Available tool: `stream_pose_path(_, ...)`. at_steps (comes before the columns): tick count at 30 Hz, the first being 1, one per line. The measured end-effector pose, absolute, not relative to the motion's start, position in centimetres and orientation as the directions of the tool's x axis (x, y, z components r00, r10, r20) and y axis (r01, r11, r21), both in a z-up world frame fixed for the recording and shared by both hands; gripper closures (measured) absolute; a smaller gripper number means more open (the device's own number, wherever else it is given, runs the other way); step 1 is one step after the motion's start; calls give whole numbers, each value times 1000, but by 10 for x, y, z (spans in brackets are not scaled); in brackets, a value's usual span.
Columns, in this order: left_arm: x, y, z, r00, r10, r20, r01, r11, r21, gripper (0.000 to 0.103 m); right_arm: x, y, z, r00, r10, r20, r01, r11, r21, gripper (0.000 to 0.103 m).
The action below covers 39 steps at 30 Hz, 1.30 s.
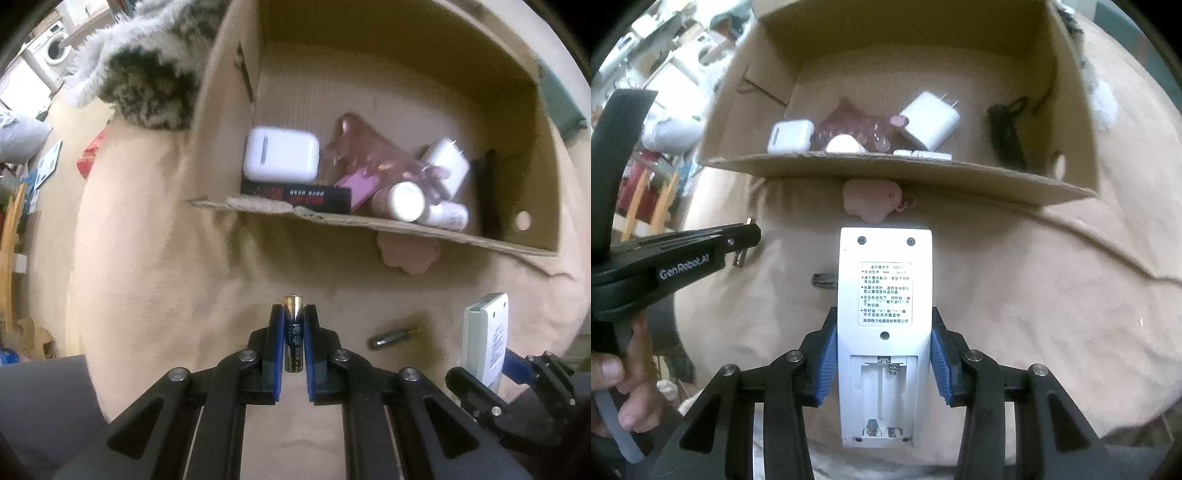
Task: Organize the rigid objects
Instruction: 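Lower battery into box with left tool while right tool sets charger panel inside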
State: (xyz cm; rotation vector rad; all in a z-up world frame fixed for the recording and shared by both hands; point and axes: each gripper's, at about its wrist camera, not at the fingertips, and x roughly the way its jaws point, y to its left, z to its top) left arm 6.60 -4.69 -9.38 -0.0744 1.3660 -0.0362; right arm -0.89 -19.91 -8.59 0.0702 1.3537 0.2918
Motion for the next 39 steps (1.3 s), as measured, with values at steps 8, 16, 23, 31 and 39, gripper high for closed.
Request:
stream_pose_path(8, 46, -42, -39, 317, -72, -946, 42, 997, -62, 94, -19, -214, -44, 268, 312, -911, -156, 948, 279, 57)
stream_pose_path(16, 66, -51, -1, 400, -102, -911, 53, 995, -88, 94, 15, -229, 3, 368, 352, -861, -164, 936, 312, 57)
stream_pose_path(23, 99, -51, 20, 435, -91, -896, 53, 996, -76, 94, 56, -231, 41, 446, 363, -818, -191, 931, 310, 57)
stream_pose_path(31, 135, -58, 23, 441, -87, -893, 78, 995, -58, 94, 104, -237, 50, 482, 360, -799, -198, 933, 301, 57)
stream_pose_path(39, 169, -69, 0, 409, -77, -909, 80, 996, -48, 94, 145, -241, 27, 482, 369, -795, -169, 929, 328, 57)
